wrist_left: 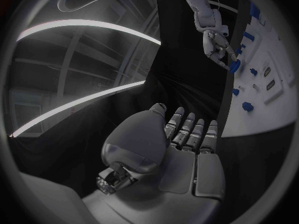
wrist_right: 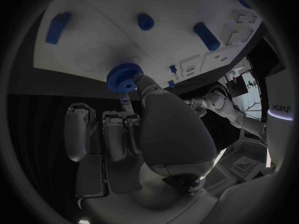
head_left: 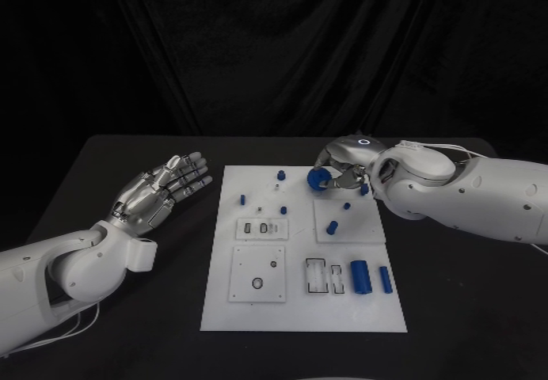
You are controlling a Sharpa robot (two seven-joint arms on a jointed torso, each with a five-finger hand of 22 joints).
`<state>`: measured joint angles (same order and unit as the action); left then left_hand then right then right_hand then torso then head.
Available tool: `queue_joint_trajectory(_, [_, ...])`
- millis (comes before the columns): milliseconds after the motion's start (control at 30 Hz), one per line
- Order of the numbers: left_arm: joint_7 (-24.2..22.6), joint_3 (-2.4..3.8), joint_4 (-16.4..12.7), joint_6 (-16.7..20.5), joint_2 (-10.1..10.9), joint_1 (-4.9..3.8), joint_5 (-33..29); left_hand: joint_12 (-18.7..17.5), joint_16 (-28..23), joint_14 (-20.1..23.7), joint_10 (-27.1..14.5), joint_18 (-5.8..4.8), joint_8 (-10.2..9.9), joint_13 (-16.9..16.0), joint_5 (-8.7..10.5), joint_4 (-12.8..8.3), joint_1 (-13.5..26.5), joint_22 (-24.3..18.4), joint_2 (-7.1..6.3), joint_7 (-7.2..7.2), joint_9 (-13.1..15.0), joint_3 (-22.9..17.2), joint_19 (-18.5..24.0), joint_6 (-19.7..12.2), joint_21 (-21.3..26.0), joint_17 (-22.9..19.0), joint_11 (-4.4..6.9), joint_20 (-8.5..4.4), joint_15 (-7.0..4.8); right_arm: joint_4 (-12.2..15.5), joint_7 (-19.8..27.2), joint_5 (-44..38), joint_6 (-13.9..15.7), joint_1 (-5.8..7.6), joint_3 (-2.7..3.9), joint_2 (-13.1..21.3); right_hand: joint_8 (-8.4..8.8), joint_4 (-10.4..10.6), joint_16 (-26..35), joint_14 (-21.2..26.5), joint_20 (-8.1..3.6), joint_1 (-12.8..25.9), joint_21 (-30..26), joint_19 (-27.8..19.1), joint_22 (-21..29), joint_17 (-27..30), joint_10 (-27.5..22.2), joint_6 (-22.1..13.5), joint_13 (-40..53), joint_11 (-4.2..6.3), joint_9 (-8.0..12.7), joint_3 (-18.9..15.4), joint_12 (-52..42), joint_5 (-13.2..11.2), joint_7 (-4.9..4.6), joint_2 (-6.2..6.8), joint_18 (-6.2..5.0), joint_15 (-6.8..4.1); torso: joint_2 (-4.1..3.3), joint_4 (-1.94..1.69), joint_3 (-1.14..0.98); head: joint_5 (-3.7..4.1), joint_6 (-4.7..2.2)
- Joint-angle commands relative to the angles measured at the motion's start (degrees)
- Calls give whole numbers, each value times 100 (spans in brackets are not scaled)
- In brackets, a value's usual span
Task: Assemble the parts on the task board
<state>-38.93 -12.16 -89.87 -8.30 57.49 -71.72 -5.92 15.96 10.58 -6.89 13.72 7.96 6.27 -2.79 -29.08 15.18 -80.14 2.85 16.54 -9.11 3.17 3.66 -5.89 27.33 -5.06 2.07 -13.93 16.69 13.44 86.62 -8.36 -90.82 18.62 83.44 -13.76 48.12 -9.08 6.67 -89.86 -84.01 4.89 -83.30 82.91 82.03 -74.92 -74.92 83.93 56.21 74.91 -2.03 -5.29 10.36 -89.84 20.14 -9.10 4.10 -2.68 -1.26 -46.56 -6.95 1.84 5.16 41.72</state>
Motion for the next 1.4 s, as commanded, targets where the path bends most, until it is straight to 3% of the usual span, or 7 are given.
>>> queue_joint_trajectory(33, [-967, 4, -18, -75, -13, 8, -21, 37, 24, -19, 1, -92, 20, -8, -31, -5, -59, 6, -7, -115, 5, -38, -24, 32, -37, 8, -39, 7, 29, 31, 105, -33, 2, 21, 2, -157, -656, -10, -14, -599, -15, 39, 29, 33, -720, -1508, 607, 301, 1509, 39, -979, -10, -16, -17, 355, -22, -6, -45, 2, -14, 9, 36, -22])
queue_joint_trajectory(433, [-968, 4, 10, -91, -53, 8, -21, 52, 38, -28, 13, -100, 26, -11, -42, -12, -66, 12, -11, -118, 8, -73, -43, 50, -52, 9, -41, 7, 37, -177, 227, -33, -71, 1, 2, -700, -717, -9, -14, -599, -26, 80, 53, 70, -756, -1508, 607, 207, 1509, 44, -1094, -16, -16, -89, 357, -34, 5, -54, 3, -1, 4, -32, -7])
queue_joint_trajectory(733, [-959, 4, 49, -109, -100, 8, -21, 54, 42, -29, 13, -104, 27, -10, -54, -15, -70, 13, -13, -120, 8, -92, -45, 49, -54, 9, -40, 7, 39, -331, 250, -33, -164, -41, 3, -947, -706, -1, -14, -599, -22, 114, 24, 46, -732, -1508, 607, 77, 1509, 26, -1147, -16, -16, -136, 331, -35, -4, -43, 2, -20, 2, 11, 22])
queue_joint_trajectory(833, [-954, 4, 54, -113, -104, 8, -21, 54, 42, -29, 13, -104, 27, -10, -54, -15, -70, 13, -13, -120, 8, -92, -45, 49, -54, 9, -40, 7, 39, -430, 264, -33, -182, -75, 3, -1022, -699, -3, -14, -599, -18, 115, 7, 29, -715, -1508, 607, 43, 1509, 19, -1155, -11, -16, -140, 322, -37, -10, -37, 0, -5, -3, -2, 23])
queue_joint_trajectory(1133, [-940, 5, 68, -119, -111, 9, -31, 58, 45, -29, 15, -106, 27, -11, -62, -17, -72, 14, -13, -123, 7, -106, -48, 48, -56, 9, -39, 6, 40, -669, 296, -33, -208, -149, 3, -1192, -588, -14, -14, -599, 28, 109, -84, -54, -639, -1508, 607, -200, 1509, -51, -1159, 48, -16, -138, 238, -36, -37, 21, -2, 3, 1, -14, 54])
queue_joint_trajectory(1233, [-938, 5, 74, -123, -118, 9, -33, 58, 45, -29, 15, -106, 27, -11, -62, -17, -72, 14, -13, -123, 7, -106, -48, 48, -56, 9, -39, 6, 40, -728, 302, -33, -210, -160, 3, -1243, -334, 4, -14, -599, 53, 120, -89, -51, -647, -1508, 607, -555, 1509, -54, -1056, 103, -16, -175, 177, -27, -38, 34, 1, -2, 0, -4, 66])
queue_joint_trajectory(1400, [-927, 5, 87, -133, -131, 10, -35, 59, 46, -29, 15, -107, 27, -11, -65, -18, -73, 13, -13, -125, 7, -112, -48, 48, -56, 9, -39, 5, 40, -829, 303, -33, -204, -173, 3, -1330, -233, -2, -14, -599, 49, 95, -118, -76, -626, -1508, 607, -636, 1509, -39, -1008, 154, -16, -246, 172, -33, -49, 24, -2, -9, -6, 15, 75])
